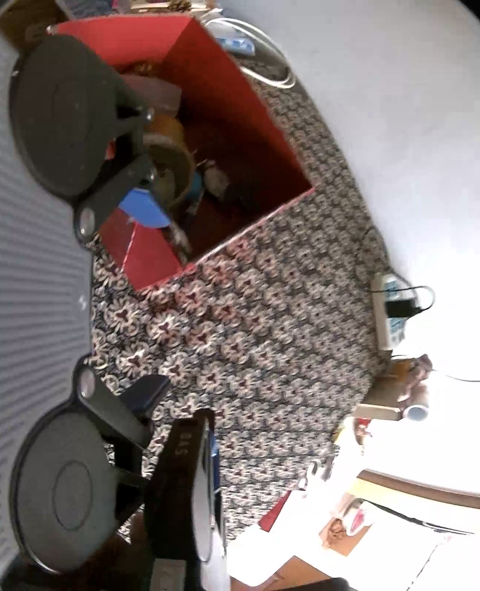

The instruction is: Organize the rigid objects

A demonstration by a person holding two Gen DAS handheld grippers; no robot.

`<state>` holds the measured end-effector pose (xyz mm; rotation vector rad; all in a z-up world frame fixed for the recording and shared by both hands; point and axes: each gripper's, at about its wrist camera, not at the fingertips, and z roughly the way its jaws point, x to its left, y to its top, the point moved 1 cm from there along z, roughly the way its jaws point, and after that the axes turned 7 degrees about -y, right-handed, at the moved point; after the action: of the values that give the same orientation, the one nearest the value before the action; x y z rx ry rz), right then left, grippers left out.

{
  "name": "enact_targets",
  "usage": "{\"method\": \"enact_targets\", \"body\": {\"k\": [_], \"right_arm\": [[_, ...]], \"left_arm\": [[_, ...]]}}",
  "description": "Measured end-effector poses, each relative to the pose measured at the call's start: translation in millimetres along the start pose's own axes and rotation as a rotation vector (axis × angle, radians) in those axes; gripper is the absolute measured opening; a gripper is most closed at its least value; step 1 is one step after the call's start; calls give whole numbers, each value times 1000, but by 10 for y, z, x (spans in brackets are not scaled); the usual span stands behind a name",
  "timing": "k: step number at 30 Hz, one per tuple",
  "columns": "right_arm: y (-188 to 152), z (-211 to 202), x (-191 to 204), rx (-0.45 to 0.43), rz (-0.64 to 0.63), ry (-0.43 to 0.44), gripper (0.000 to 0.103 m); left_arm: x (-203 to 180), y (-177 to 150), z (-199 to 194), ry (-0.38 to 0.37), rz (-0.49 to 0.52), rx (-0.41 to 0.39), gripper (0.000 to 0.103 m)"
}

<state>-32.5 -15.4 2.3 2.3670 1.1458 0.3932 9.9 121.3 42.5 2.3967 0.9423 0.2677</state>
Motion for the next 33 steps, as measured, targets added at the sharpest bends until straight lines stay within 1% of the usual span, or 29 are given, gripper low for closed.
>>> {"method": "enact_targets", "body": {"k": [4, 6, 9, 16, 22, 24, 27, 33], "right_arm": [[54, -143, 122, -26, 9, 21, 15], [77, -222, 216, -45, -3, 31, 15], [107, -316, 372, -69, -26, 37, 15], [104, -469, 763, -103, -52, 87, 15], [21, -490, 1191, -98, -127, 143, 16], [1, -471, 1311, -80, -140, 170, 16], [15, -432, 1456, -58, -162, 214, 16], [25, -450, 1720, -52, -228, 276, 18]], "left_arm": [[195, 35, -114, 33, -32, -22, 88], [309, 21, -182, 27, -49, -34, 88], [483, -13, -275, 51, -79, -53, 88], [995, -190, -460, 143, -166, -75, 88], [1428, -418, -543, 227, -259, -61, 88], [1540, -490, -564, 258, -286, -57, 88], [1654, -570, -583, 290, -317, -52, 88], [1823, -661, -612, 330, -379, -54, 88]]}}
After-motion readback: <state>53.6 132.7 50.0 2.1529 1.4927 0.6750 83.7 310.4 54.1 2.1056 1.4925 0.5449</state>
